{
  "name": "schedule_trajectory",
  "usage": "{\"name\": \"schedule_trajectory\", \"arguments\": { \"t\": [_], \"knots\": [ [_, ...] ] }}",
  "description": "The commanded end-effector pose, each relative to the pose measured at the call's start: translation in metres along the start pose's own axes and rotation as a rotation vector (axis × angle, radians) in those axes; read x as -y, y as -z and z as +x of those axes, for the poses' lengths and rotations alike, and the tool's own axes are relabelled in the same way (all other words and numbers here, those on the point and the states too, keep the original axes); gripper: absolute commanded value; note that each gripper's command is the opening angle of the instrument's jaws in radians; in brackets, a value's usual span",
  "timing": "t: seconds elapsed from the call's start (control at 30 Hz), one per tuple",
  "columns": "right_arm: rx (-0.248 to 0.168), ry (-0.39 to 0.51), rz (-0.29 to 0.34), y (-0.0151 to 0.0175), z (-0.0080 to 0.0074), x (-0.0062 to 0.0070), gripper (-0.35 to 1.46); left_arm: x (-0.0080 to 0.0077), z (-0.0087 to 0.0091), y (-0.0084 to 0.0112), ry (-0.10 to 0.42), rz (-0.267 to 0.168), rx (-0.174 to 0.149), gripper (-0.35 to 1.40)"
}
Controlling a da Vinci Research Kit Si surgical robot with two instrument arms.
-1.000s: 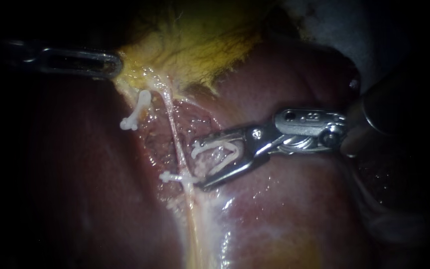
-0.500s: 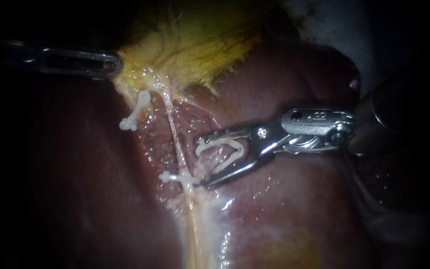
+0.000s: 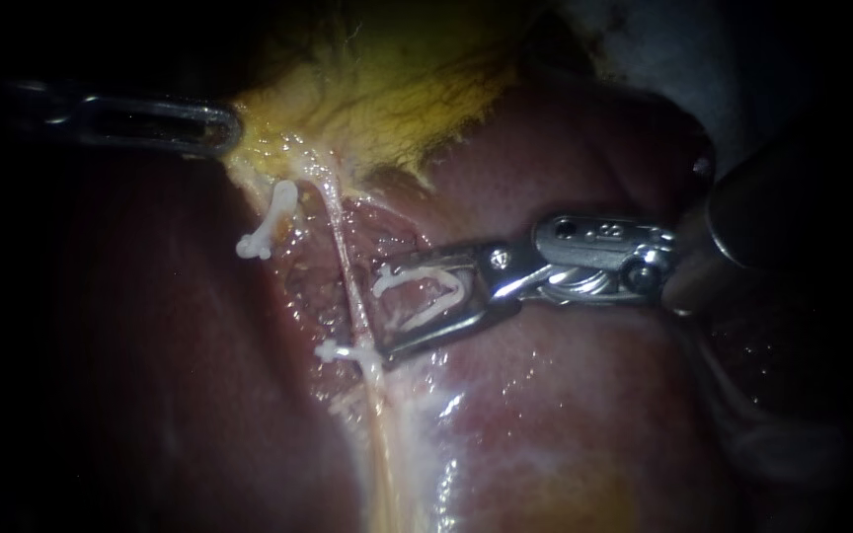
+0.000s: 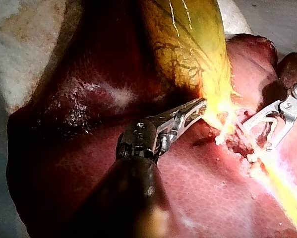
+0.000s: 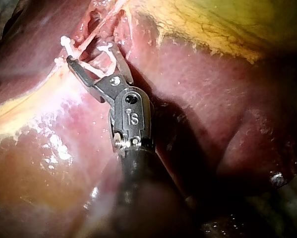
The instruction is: Clipping second clip right tube
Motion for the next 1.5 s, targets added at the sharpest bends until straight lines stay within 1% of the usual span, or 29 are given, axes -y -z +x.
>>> {"name": "schedule_trajectory", "arguments": {
  "t": [0.03,0.23,0.3,0.37,0.4,0.57,0.67,0.8,0.83,0.93,1.0,1.1,1.37,1.5],
  "knots": [
    [0.001,-0.012,0.003,-0.0001,-0.0001,0.0000,0.60,0.0000,0.0000,0.0000,0.000,0.000,0.000,-0.35],
    [0.020,-0.078,0.038,-0.0012,-0.0007,-0.0001,0.60,0.0000,0.0000,0.0000,0.000,0.000,0.000,-0.35],
    [0.032,-0.110,0.068,-0.0017,-0.0009,-0.0001,0.60,0.0000,0.0000,0.0000,0.000,0.000,0.000,-0.35],
    [0.035,-0.142,0.095,-0.0020,-0.0010,-0.0001,0.60,0.0000,0.0000,0.0000,0.000,0.000,0.000,-0.35],
    [0.029,-0.161,0.112,-0.0023,-0.0012,-0.0002,0.60,0.0000,0.0000,0.0000,0.000,0.000,0.000,-0.35],
    [-0.013,-0.237,0.167,-0.0034,-0.0019,-0.0002,0.60,0.0000,0.0000,0.0000,0.000,0.000,0.000,-0.35],
    [-0.046,-0.292,0.197,-0.0041,-0.0024,-0.0003,0.60,0.0000,0.0000,0.0000,0.000,0.000,0.000,-0.35],
    [-0.134,-0.386,0.276,-0.0045,-0.0028,-0.0003,0.60,0.0000,0.0000,0.0000,0.000,0.000,0.000,-0.35],
    [-0.159,-0.421,0.302,-0.0046,-0.0029,-0.0003,0.59,0.0000,0.0000,0.0000,0.000,0.000,0.000,-0.35],
    [-0.207,-0.469,0.354,-0.0046,-0.0029,-0.0001,0.58,0.0000,0.0000,0.0000,0.000,0.000,0.000,-0.35],
    [-0.214,-0.490,0.342,-0.0045,-0.0028,0.0002,0.58,0.0000,0.0000,0.0000,0.000,0.000,0.000,-0.35],
    [-0.218,-0.494,0.340,-0.0043,-0.0025,0.0009,0.58,0.0000,0.0000,0.0000,0.000,0.000,0.000,-0.35],
    [-0.203,-0.503,0.361,-0.0036,-0.0006,0.0028,0.57,0.0000,0.0000,0.0000,0.000,0.000,0.000,-0.35],
    [-0.204,-0.512,0.360,-0.0034,0.0003,0.0033,0.54,0.0000,0.0000,0.0000,0.000,0.000,0.000,-0.35]
  ]
}}
